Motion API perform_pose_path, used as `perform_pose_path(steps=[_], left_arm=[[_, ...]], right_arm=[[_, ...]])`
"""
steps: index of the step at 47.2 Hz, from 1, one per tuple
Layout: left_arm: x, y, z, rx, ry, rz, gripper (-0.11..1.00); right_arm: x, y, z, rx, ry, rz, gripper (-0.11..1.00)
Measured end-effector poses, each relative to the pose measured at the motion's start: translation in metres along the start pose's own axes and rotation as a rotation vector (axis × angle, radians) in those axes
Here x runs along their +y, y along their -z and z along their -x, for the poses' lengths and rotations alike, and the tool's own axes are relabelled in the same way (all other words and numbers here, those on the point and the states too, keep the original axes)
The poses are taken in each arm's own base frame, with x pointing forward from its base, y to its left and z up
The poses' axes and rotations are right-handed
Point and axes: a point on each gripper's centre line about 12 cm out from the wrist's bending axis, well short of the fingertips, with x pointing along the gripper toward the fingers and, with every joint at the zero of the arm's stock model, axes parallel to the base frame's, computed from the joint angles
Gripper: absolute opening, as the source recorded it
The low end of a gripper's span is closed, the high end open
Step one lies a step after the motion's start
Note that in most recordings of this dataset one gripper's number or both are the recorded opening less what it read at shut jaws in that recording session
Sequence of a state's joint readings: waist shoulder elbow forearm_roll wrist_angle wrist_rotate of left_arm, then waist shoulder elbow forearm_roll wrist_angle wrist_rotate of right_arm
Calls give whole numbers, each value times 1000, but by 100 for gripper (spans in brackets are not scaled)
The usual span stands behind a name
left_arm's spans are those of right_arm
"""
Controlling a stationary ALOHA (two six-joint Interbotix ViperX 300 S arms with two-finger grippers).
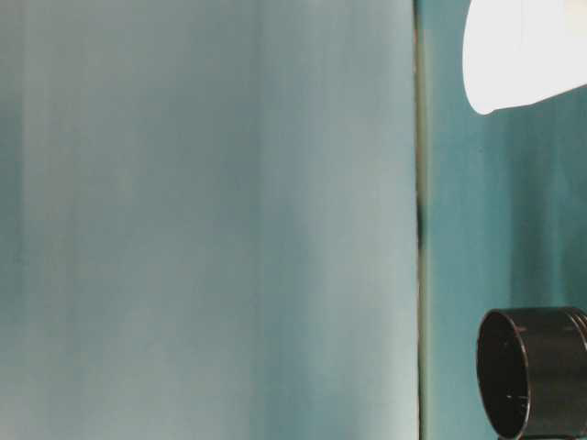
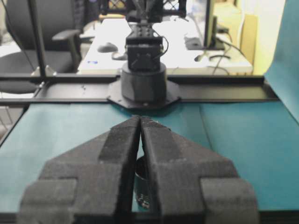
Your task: Put a paper cup into the cup holder on your left arm.
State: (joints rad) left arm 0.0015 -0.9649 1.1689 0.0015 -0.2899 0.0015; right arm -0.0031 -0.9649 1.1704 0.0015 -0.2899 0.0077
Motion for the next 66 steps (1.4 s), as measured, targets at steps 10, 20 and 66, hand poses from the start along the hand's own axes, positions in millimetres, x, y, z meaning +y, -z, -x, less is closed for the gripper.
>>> perform_pose_path(steps=[10, 20, 66], left_arm=[[0, 13, -14, 132, 0, 33, 3], [0, 14, -18, 166, -2, 29, 3], [3, 91, -40, 839, -25, 25, 3]], right_arm=[[-1, 8, -3, 121, 9, -39, -3], [-1, 21, -2, 287, 13, -49, -4], [-3, 99, -2, 857, 71, -136, -4]])
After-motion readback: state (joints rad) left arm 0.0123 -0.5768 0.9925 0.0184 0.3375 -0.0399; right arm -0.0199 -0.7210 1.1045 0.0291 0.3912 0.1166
